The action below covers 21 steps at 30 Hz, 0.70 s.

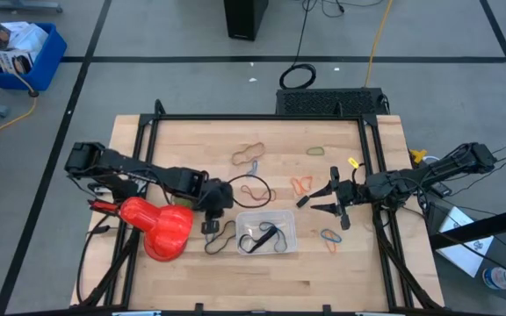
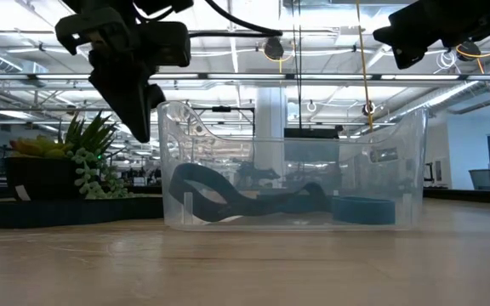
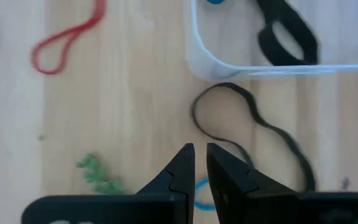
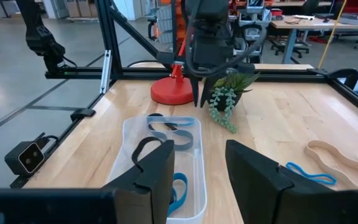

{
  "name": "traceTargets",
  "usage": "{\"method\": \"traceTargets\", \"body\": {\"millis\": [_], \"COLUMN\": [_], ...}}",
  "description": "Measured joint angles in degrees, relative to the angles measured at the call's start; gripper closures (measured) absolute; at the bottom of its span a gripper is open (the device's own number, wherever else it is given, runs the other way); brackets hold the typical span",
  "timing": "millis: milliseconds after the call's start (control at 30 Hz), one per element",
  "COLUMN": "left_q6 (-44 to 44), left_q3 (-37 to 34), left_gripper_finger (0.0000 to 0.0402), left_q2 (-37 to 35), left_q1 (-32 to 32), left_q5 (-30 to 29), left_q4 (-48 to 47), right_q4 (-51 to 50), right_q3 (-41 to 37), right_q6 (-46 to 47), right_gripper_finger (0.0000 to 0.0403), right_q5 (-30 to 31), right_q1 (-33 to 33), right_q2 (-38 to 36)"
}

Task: Pick and place rubber bands into bin
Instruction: Put the black rubber band into the bin

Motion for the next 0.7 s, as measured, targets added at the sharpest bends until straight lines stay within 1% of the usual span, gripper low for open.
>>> {"method": "traceTargets", "body": {"millis": [100,533,600,700], "left_q6": [-0.62,-0.43,-1.17,-1.48], "left_q3": [0.00,0.02,0.02,0.02], "left_gripper_finger": [0.0355,0.0352,0.0339,0.0299], "left_q2": [0.02,0.02,0.02,0.02], "left_q1": [-0.74,-1.05,-1.05,-1.05], "left_q5": [-1.72,-1.78,-1.86,-1.79], "left_q4": [0.39,0.60,0.60,0.59], "right_q4": [0.00,-0.02,-0.02,-0.07], "right_q3": [0.00,-0.02,-0.02,-0.02], "right_q6": [-0.03,-0.05,-0.05,-0.05], "right_gripper_finger": [0.0261,0.0261,0.0261,0.0261], "right_q5": [0.00,-0.01,-0.01,-0.01], "right_q1": [0.00,0.00,0.00,0.00], "right_q2": [0.01,0.01,0.01,0.00]}}
